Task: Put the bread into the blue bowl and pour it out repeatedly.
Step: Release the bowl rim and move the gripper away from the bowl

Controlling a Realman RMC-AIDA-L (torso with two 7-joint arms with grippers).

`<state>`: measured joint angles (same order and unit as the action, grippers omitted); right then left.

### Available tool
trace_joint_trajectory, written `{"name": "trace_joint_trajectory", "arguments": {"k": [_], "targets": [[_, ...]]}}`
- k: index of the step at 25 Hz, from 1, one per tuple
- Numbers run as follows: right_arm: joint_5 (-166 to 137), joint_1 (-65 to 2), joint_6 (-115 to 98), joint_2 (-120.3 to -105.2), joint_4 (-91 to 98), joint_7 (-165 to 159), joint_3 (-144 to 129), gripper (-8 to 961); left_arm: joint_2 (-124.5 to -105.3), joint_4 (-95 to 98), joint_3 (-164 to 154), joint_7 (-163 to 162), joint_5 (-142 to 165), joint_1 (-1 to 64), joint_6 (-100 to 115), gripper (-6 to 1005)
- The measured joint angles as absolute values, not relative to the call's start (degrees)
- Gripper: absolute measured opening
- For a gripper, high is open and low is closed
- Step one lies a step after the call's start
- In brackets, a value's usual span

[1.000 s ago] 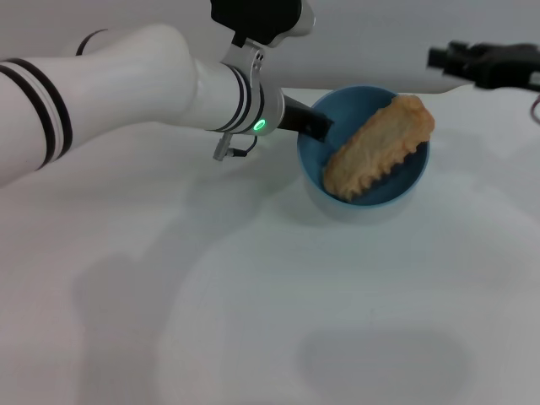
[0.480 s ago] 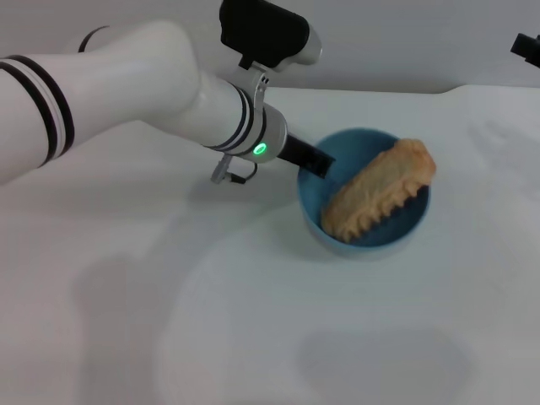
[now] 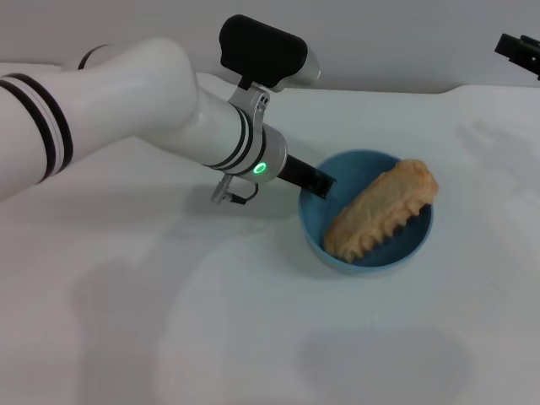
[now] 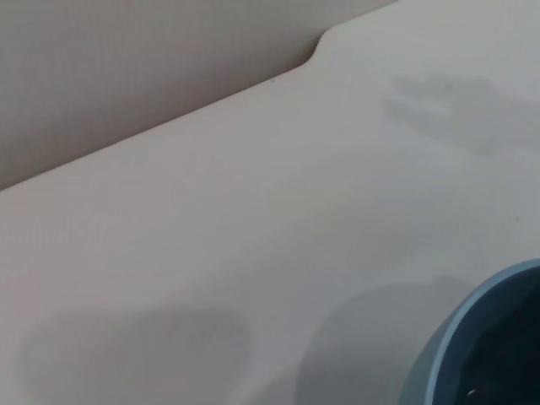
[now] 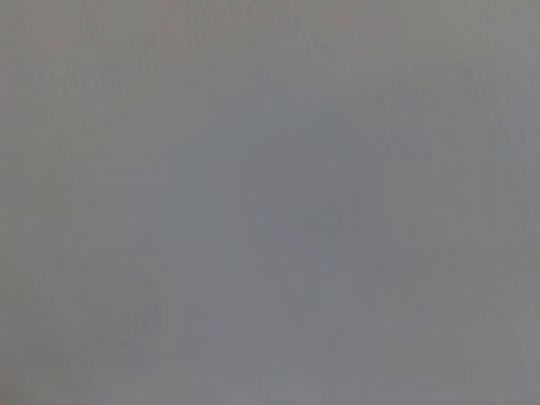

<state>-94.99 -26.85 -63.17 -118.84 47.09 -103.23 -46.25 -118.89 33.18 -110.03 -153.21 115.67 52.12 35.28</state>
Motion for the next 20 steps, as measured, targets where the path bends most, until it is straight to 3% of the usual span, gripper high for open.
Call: {"name": "trace_joint_trajectory", "arguments": {"k": [14,20], "targets": [[-93.7,-27.2,-63.2,-118.74,46.0,-102.9,-46.2,431,-119.0,32.9,-113.4,-153.1,115.0,51.7,33.6,14],[-93.7,-27.2,-63.2,-118.71,45.1,-102.9,-46.4,427,-119.0,33.3,-113.6,-153.1,114.9,51.1,32.5,68]]}}
